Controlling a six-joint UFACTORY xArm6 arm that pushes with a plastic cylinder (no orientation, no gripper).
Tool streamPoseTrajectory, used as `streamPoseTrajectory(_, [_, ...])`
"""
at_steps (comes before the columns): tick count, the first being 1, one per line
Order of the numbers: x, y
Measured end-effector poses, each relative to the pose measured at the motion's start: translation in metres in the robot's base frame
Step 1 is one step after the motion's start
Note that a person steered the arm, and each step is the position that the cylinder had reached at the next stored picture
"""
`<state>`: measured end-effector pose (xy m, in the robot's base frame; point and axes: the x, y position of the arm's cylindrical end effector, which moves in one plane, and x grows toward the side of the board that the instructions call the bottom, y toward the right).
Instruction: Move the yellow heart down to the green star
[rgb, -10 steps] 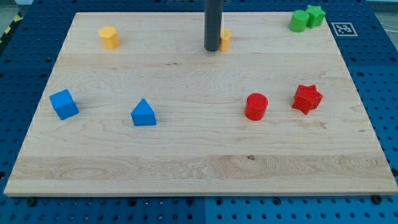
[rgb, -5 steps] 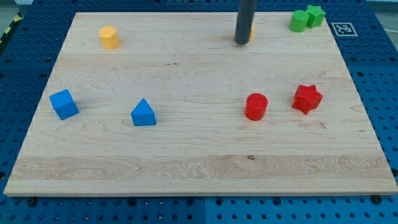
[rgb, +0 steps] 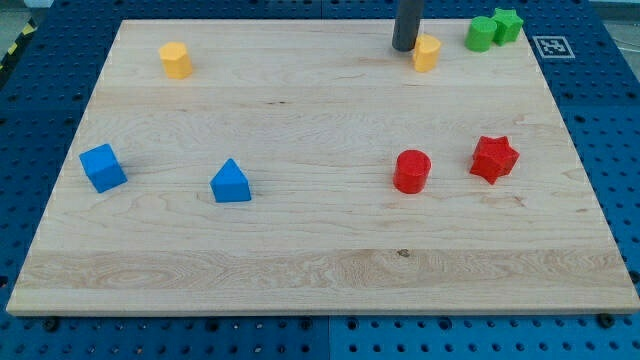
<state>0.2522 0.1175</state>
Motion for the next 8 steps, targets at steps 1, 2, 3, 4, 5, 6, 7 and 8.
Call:
streamPoseTrajectory(1, [0.014, -0.008])
streamPoseTrajectory(2, [0.029, -0.009])
streamPoseTrajectory(3, [0.031, 0.023])
streamPoseTrajectory(4, [0.031, 0.059])
streamPoseTrajectory(5, [0.031, 0.074])
streamPoseTrajectory(6, [0.031, 0.079])
streamPoseTrajectory(7, [0.031, 0.097])
streamPoseTrajectory(8, [0.031, 0.108])
